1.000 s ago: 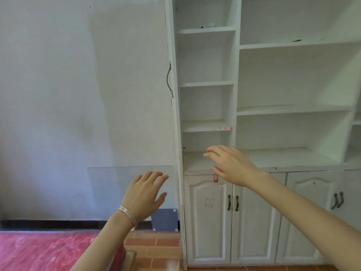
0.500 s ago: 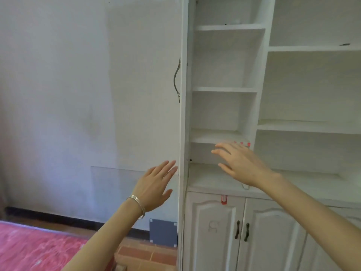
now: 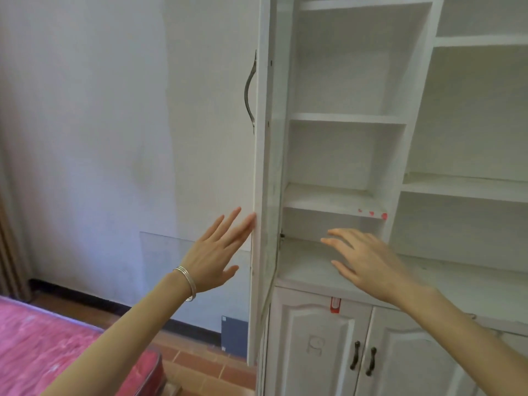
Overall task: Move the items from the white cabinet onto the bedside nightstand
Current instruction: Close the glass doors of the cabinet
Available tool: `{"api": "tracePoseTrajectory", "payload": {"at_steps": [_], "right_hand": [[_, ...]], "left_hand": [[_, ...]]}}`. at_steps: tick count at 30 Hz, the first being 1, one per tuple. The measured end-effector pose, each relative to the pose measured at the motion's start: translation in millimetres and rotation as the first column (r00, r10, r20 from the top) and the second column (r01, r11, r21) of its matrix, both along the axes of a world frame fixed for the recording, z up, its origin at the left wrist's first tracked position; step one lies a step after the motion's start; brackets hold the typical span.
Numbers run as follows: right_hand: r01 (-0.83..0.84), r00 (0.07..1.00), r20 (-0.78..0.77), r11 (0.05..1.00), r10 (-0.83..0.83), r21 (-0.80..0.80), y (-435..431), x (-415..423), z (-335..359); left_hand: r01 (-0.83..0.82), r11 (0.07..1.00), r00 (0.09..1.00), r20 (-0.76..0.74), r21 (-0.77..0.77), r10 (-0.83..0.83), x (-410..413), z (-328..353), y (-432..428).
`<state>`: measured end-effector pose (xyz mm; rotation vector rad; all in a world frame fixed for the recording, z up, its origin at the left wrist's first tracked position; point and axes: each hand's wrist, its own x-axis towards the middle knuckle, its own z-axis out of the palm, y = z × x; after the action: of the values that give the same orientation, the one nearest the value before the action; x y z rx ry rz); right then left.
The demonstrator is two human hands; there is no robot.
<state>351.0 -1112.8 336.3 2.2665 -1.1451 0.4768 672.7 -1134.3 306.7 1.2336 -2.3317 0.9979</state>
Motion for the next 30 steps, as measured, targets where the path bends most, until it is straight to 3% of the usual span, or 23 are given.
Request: {"api": "tracePoseTrajectory", "payload": {"at_steps": [8,19,26,30], "right_hand": [[0.078,0.996,0.048,0.997,-0.078,0.018,-18.1,-37.6,-17.2],[0.459,0.883,0.065,0.883,-0.466,0.093,22.5,-127.5,-36.1],[0.536,0.822,0.126,0.83,-0.555,0.156,18.1,-161.9,-39.5],[0.533,0.833,0.071,0.831,-0.548,0.159,-11.3,-183.9,-35.9]], "left_hand": [[0.213,0.977,0.968,0.136,-0.007,-0.21,-60.2,15.4,-25.2],[0.498,0.867,0.867,0.033,-0.026,-0.497,-206.7,17.1,-91.4],[0.443,0.896,0.89,-0.12,0.009,-0.439,-276.8,10.0,-140.1],[0.386,0.922,0.918,-0.105,0.013,-0.383,-310.1,6.8,-171.4]]}}
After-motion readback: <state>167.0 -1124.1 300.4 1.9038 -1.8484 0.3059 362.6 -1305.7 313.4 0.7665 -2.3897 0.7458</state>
